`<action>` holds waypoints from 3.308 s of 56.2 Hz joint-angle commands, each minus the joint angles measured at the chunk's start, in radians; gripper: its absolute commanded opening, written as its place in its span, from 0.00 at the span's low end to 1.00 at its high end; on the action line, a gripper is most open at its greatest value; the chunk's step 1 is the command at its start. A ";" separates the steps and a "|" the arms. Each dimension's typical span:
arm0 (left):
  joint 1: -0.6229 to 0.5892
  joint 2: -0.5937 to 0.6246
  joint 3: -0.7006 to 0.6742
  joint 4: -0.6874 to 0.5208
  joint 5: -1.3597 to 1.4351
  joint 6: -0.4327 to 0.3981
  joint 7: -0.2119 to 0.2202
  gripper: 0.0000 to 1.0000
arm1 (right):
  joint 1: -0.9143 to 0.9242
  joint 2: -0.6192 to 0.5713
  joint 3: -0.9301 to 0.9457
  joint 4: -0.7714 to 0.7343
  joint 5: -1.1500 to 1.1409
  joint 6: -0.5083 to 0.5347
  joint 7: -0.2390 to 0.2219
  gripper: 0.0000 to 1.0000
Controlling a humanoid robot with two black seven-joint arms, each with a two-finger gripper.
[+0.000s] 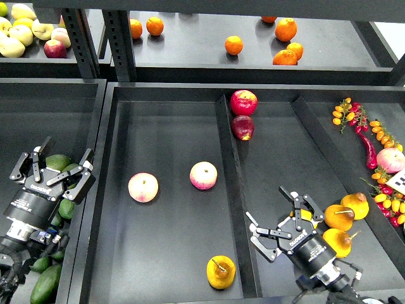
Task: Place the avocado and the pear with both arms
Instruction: 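Move the right gripper down toward the yellow pear, then lower the right gripper onto the pear and close it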
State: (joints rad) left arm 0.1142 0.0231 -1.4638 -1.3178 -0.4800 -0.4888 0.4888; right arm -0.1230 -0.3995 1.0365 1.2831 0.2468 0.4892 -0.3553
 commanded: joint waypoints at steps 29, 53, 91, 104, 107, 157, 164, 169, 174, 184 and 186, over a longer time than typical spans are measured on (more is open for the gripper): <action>-0.004 -0.005 0.017 -0.035 0.043 0.000 0.000 0.99 | 0.345 -0.266 -0.329 -0.036 -0.227 0.000 -0.133 1.00; -0.008 -0.015 0.051 -0.050 0.060 0.000 0.000 0.99 | 0.434 -0.153 -0.403 -0.183 -0.316 0.000 -0.133 0.99; -0.031 -0.023 0.112 -0.063 0.080 0.000 0.000 0.99 | 0.474 -0.015 -0.477 -0.306 -0.316 0.000 -0.133 0.99; -0.030 -0.023 0.122 -0.064 0.081 0.000 0.000 0.99 | 0.474 -0.005 -0.503 -0.309 -0.313 0.000 -0.133 0.99; -0.030 -0.023 0.122 -0.064 0.081 0.000 0.000 0.99 | 0.474 -0.001 -0.504 -0.314 -0.313 0.000 -0.133 0.99; -0.036 -0.023 0.135 -0.064 0.081 0.000 0.000 0.99 | 0.485 0.096 -0.504 -0.426 -0.314 0.000 -0.133 0.95; -0.036 -0.023 0.140 -0.064 0.081 0.000 0.000 0.99 | 0.487 0.108 -0.504 -0.430 -0.313 0.000 -0.133 0.93; -0.038 -0.023 0.140 -0.064 0.081 0.000 0.000 0.99 | 0.488 0.113 -0.503 -0.432 -0.313 0.000 -0.133 0.91; -0.041 -0.023 0.140 -0.064 0.081 0.000 0.000 0.99 | 0.488 0.114 -0.503 -0.433 -0.313 0.000 -0.133 0.89; -0.044 -0.023 0.141 -0.064 0.081 0.000 0.000 0.99 | 0.487 0.116 -0.503 -0.441 -0.311 0.000 -0.133 0.85; -0.045 -0.023 0.141 -0.064 0.081 0.000 0.000 0.99 | 0.487 0.116 -0.503 -0.441 -0.310 0.000 -0.133 0.84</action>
State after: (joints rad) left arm 0.0730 0.0000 -1.3237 -1.3821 -0.3988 -0.4887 0.4887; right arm 0.3649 -0.2851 0.5337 0.8450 -0.0649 0.4887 -0.4887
